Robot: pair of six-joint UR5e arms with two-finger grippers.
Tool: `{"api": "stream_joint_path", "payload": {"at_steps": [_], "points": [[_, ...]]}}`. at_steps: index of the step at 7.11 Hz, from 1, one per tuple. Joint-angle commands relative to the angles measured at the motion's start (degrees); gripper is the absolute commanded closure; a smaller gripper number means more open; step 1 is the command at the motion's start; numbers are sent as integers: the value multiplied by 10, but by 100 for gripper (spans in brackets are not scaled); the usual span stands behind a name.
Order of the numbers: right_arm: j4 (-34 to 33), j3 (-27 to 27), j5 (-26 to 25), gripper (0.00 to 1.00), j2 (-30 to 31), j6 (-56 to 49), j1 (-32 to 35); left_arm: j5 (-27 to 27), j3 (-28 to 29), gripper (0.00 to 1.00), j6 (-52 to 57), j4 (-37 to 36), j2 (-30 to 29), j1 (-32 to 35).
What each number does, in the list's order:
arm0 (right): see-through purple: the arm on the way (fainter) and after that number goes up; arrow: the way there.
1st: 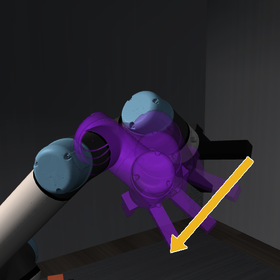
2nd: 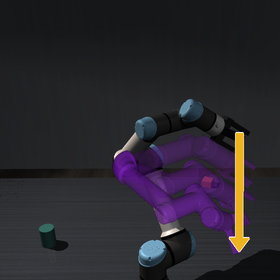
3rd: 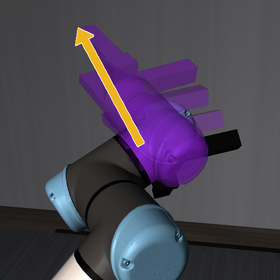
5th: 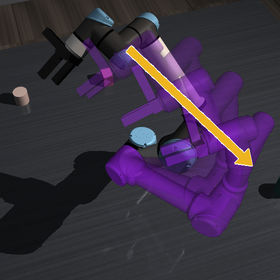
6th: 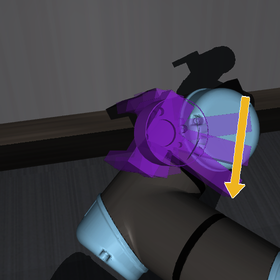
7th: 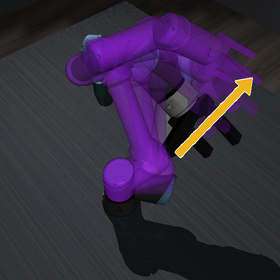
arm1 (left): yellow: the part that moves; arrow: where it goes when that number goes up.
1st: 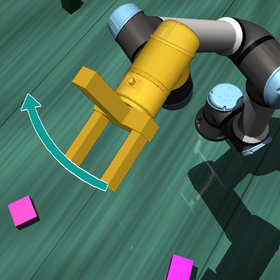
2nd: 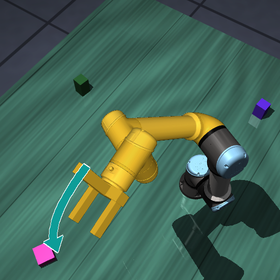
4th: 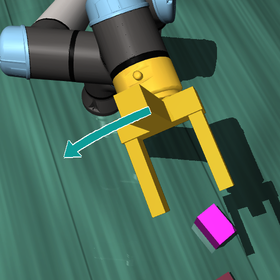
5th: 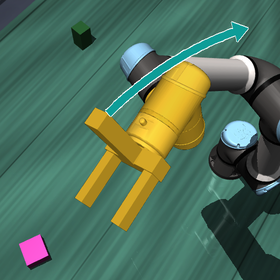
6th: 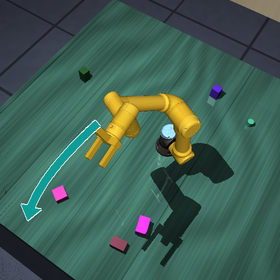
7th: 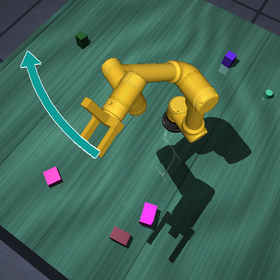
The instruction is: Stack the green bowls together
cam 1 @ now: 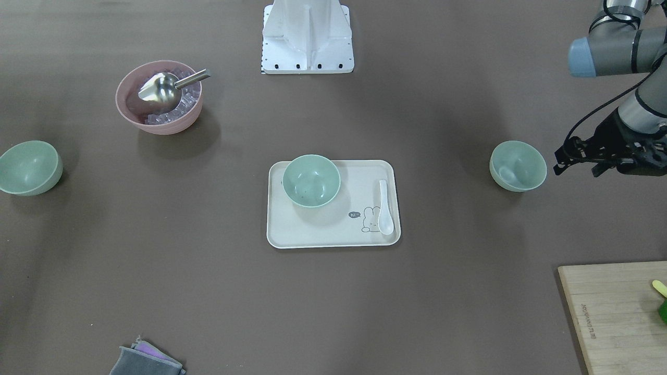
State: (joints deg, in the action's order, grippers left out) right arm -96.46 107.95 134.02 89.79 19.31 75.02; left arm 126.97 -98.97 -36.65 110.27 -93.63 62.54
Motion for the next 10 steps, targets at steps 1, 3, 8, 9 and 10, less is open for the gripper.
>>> {"api": "stream_joint_path", "payload": {"at_steps": [1, 3, 8, 9, 10], "points": [[0, 0, 0, 0, -1, 0, -6, -6, 3, 8, 3, 2, 23, -43], [0, 1, 0, 0, -3, 1, -6, -14, 7, 27, 4, 26, 40, -50], [0, 0, 0, 0, -3, 0, -8, -14, 18, 50, 4, 35, 39, -63], [0, 0, 0, 0, -3, 1, -8, -14, 20, 52, 3, 41, 38, -63], [0, 0, -1, 0, -3, 0, -8, -14, 23, 52, 2, 42, 35, -64]]}}
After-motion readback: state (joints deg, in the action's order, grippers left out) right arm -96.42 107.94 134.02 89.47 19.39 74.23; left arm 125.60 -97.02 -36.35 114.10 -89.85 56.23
